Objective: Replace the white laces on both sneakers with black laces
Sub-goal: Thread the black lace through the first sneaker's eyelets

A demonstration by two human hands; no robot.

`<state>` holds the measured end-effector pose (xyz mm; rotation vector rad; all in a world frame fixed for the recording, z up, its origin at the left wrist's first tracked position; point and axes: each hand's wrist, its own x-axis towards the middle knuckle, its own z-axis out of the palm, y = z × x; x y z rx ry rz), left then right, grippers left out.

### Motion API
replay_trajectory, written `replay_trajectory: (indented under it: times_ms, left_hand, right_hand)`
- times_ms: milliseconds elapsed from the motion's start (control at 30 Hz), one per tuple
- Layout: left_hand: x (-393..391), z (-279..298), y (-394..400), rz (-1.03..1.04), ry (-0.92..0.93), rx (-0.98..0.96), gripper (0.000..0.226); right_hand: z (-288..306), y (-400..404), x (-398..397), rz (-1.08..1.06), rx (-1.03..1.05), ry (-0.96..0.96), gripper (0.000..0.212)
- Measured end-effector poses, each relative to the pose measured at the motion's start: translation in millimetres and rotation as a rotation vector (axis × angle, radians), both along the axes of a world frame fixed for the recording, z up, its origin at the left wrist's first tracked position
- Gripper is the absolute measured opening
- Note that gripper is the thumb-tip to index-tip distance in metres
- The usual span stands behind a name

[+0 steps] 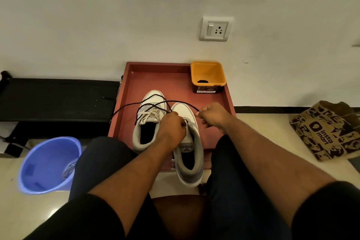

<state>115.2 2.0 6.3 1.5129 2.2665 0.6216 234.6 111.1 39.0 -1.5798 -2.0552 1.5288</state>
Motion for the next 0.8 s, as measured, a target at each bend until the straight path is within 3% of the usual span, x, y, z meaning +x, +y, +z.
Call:
replay_trajectory:
  times_ms: [133, 300, 467, 800]
  left_hand:
    - [-3, -9, 15, 0.105, -0.081, -0.087, 0.021]
    - [-3, -22, 28, 0.237, -0.283, -0.102, 0.015]
    - [-4, -24, 34, 0.356, -0.459, -0.065, 0.008]
    - [1, -20, 33, 0.381, -0.445, -0.040, 0.008]
  right_hand:
    - [-15, -2, -11, -0.091, -0.015, 0.074, 0.009]
    - [-29, 2, -14, -0.212, -0.036, 0.151, 0.018]
    - [-35, 3, -19, -0.166, 0.010, 0.073, 0.021]
    - [-41, 3, -21, -0.207, 0.011, 0.121, 0.017]
